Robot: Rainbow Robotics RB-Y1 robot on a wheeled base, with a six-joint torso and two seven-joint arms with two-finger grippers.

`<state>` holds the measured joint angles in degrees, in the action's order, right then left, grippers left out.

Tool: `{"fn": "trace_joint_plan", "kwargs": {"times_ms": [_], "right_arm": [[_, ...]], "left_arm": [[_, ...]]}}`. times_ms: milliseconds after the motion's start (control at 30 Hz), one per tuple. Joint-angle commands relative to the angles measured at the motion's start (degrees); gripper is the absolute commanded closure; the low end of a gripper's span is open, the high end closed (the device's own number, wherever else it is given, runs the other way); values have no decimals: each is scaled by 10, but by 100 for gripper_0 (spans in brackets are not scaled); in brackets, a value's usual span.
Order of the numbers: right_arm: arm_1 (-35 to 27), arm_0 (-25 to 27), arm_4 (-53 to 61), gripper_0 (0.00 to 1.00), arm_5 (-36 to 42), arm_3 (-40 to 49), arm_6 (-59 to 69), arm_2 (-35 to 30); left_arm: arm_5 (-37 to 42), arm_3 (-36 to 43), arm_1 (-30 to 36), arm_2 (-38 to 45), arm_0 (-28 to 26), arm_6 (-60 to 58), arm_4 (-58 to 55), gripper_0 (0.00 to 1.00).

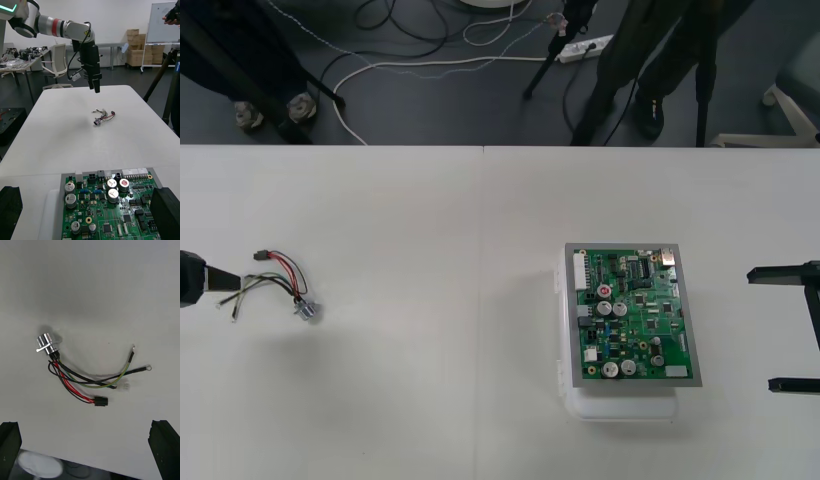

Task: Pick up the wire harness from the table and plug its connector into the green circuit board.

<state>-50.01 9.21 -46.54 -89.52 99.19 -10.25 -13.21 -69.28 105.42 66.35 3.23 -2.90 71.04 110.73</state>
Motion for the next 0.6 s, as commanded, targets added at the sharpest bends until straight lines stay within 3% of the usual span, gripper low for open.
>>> {"fn": "trace_joint_plan", "kwargs": {"times_ms": [33, 400, 600], "right_arm": [[-21, -8, -3, 0, -5, -2, -22, 8], [-21, -8, -3, 0, -5, -8, -12, 9], [-21, -8, 8, 0, -5, -10, -14, 21]], "left_arm": [[26, 12, 39, -20, 10, 211, 11, 0], [27, 52, 76, -77, 3, 429, 20, 0], [71, 102, 111, -123, 2, 533, 54, 0]]}}
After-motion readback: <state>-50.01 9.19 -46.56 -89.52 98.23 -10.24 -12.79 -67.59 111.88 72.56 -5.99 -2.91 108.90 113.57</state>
